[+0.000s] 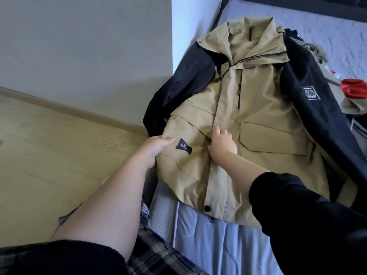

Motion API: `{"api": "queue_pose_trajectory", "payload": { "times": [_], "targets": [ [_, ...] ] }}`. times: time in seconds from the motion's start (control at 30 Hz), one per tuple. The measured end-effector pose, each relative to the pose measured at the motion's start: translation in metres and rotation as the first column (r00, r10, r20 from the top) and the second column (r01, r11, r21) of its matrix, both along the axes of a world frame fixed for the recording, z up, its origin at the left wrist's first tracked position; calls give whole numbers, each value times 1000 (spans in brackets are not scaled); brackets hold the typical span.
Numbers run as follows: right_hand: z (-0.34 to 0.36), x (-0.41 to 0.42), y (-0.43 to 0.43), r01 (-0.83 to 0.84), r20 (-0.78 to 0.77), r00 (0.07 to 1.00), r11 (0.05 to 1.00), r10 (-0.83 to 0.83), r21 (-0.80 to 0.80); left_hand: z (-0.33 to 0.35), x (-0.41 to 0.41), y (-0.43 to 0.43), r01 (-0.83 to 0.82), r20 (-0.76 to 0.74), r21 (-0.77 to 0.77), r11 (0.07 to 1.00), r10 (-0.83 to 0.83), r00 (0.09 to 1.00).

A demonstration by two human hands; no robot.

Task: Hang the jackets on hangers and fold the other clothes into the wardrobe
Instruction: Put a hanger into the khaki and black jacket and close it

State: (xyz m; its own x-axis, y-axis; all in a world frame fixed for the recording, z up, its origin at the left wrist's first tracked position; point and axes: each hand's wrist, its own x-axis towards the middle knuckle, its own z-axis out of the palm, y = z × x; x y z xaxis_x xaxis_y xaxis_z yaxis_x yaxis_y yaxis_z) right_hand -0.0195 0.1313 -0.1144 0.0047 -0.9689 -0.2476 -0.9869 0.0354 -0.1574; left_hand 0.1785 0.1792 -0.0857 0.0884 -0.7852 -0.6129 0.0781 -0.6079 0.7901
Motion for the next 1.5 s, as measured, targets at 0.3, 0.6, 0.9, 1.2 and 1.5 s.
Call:
{"api": "queue_pose_trajectory", "payload": {
  "times": [0.3, 0.6, 0.9, 1.2, 1.5],
  "targets": [
    [37, -2, 13, -381, -65, 916, 909, 396, 170, 33, 32, 31, 16, -121, 118, 993, -1, 993],
    [38, 9, 15, -208, -16, 977, 972, 211, 107, -27, 19, 19, 287, 672, 152, 946, -311, 672],
    [18, 3, 9, -91, -49, 994, 984, 100, 156, -33, -6, -5, 47, 740, -21, 999, -16, 672],
    [69, -5, 21, -400, 41, 890, 736, 453, 546, -34, -26, -25, 321, 799, -9, 947, -186, 572],
    [61, 3, -54, -362, -118, 931, 918, 346, -160, -43, -19, -31, 258, 698, -36, 966, -160, 698]
  ]
}}
